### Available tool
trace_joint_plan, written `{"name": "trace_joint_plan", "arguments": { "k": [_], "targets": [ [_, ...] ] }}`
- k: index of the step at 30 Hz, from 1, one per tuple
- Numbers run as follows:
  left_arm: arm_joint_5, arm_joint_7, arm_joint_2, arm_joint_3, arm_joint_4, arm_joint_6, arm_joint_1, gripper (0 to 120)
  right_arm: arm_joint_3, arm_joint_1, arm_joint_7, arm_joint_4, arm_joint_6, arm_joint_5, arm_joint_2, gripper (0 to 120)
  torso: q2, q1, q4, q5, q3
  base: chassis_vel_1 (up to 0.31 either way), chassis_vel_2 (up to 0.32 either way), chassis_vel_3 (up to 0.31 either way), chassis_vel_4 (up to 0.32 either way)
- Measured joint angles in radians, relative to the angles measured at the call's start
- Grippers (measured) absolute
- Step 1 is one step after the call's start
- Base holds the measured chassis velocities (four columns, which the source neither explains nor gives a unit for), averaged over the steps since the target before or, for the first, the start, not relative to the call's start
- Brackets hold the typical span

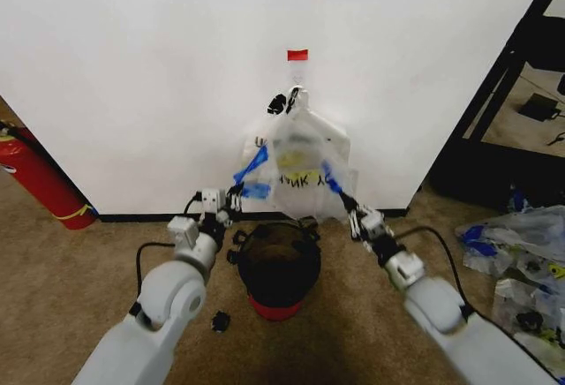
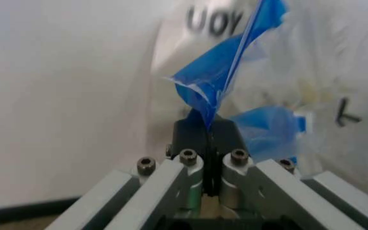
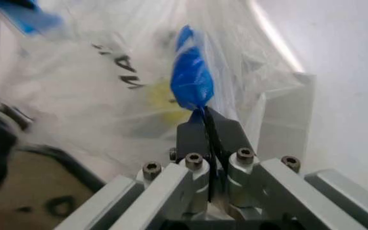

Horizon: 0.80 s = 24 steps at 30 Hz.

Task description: Pick up the garbage bag from the wall and place it over the trash bin.

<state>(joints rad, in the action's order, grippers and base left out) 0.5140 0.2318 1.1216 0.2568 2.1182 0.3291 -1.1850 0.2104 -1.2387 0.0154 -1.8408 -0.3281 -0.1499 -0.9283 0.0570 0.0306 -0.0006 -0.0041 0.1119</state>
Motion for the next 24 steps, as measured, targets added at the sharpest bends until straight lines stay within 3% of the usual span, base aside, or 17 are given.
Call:
{"name": "trace_joint_plan", "arguments": {
  "k": [3,10,18,24],
  "targets": [
    [-0.037,0.019,-0.013,0.012,0.056,0.019,-0.072,0,0.103,-0.153,0.097,-0.069,-0.090,0.001,-0.025,0,0.000,0.000,-0.0009,0.0000,0.000,0.000,0.000,0.000,0.000],
    [-0.040,-0.001,-0.006,0.039,0.185,-0.015,-0.137,0,0.192,-0.205,0.199,-0.136,-0.231,-0.043,-0.058,0,0.000,0.000,-0.0002,-0.0001,0.000,0.000,0.000,0.000,0.000],
    [-0.040,0.002,0.001,0.109,0.375,-0.026,-0.222,0,0.281,-0.230,0.321,-0.250,-0.289,-0.200,-0.067,0,0.000,0.000,-0.0006,0.0002,0.000,0.000,0.000,0.000,0.000],
    [-0.039,0.061,0.018,0.165,0.392,0.055,-0.273,0,0.274,-0.209,0.352,-0.268,-0.292,-0.288,-0.068,0,0.000,0.000,-0.0001,0.0000,0.000,0.000,0.000,0.000,0.000]
  ]
}}
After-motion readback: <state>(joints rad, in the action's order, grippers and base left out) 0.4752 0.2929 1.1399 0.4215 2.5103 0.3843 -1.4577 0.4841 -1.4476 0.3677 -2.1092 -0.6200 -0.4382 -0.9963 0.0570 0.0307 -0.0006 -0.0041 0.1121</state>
